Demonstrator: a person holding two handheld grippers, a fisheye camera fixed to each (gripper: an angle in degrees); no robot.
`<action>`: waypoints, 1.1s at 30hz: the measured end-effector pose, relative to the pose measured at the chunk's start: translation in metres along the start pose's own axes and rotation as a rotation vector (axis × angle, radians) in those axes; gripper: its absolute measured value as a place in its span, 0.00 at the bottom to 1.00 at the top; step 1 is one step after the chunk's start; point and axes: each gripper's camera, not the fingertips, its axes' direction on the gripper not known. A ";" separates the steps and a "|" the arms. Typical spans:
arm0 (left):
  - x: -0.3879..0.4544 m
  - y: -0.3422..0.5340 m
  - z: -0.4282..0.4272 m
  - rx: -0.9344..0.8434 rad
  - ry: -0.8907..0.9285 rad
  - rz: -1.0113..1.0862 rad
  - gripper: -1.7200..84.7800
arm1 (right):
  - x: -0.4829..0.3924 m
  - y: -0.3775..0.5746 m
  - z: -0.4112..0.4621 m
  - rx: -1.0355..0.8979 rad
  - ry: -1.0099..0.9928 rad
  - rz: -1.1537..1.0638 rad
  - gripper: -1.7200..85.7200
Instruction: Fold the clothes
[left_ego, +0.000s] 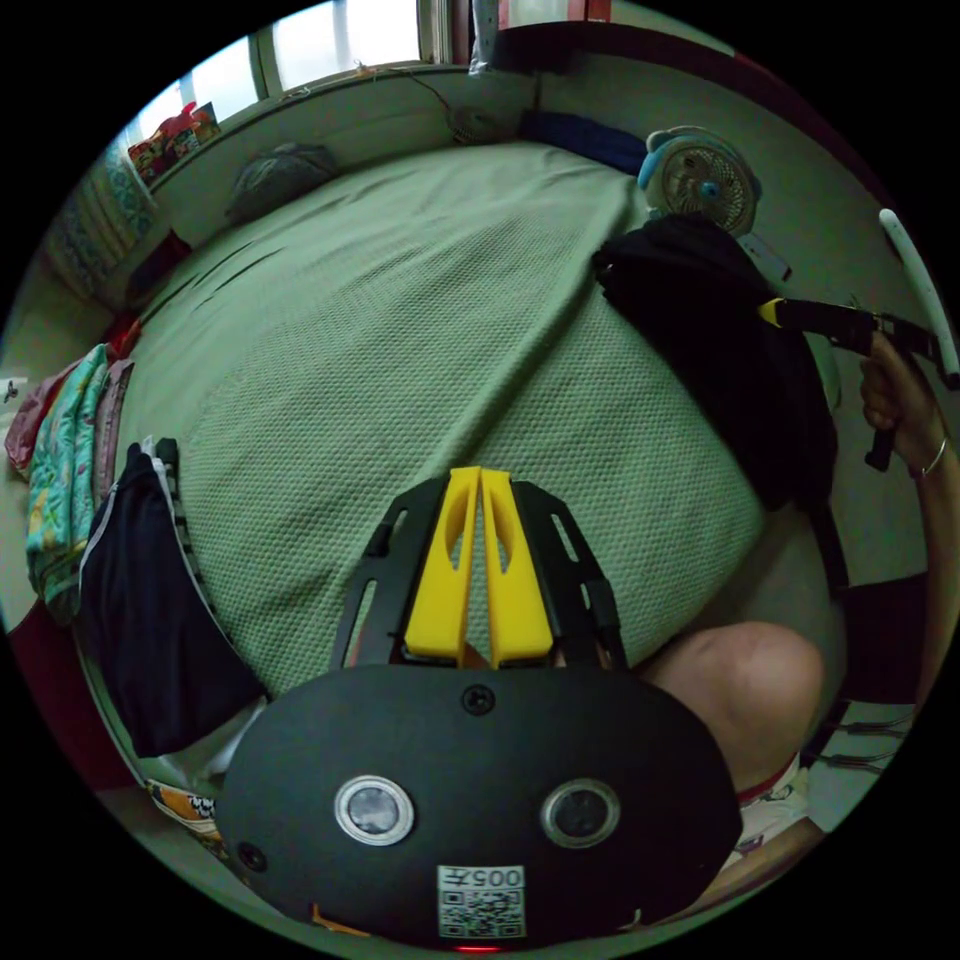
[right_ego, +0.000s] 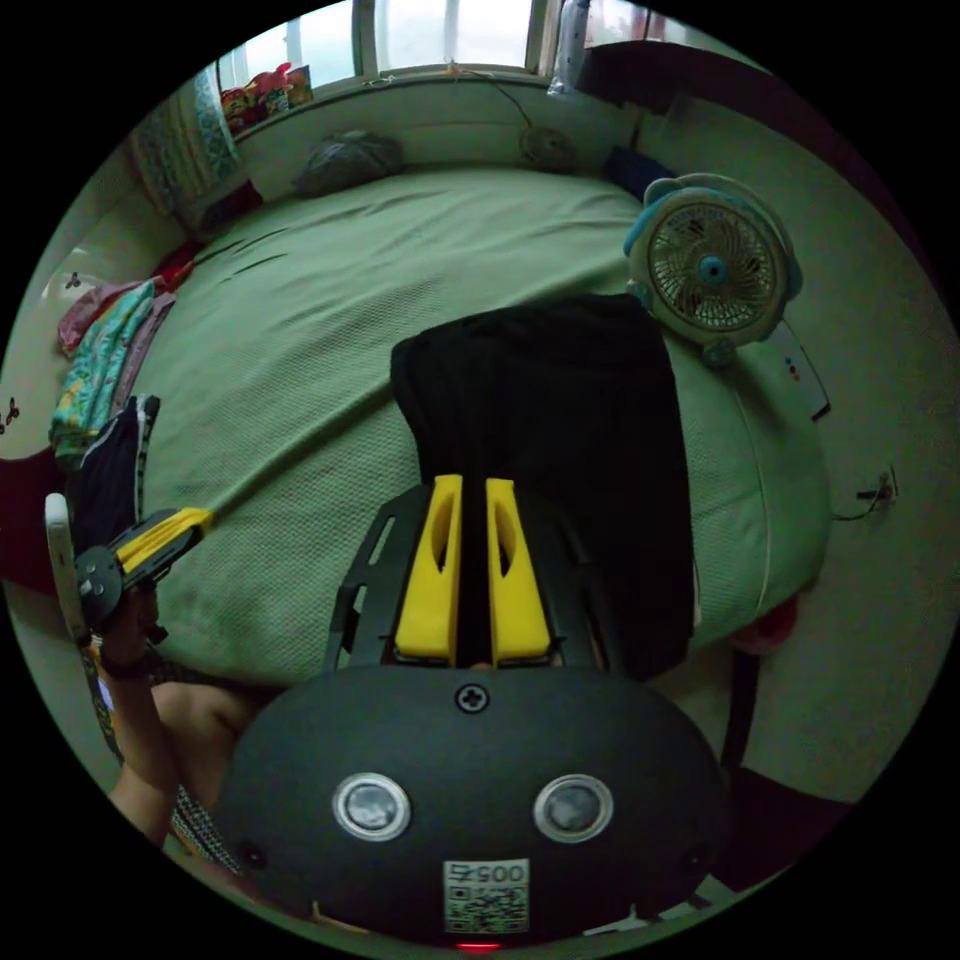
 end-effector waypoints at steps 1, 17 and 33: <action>-0.002 0.000 0.000 0.002 0.004 -0.003 0.01 | -0.005 -0.002 -0.001 0.002 -0.017 -0.021 0.02; -0.088 0.041 -0.014 0.006 -0.090 -0.226 0.01 | -0.179 -0.051 0.003 0.075 -0.382 -0.236 0.03; -0.146 0.097 -0.013 0.025 0.055 -0.349 0.01 | -0.185 0.017 0.092 -0.084 -0.190 -0.036 0.14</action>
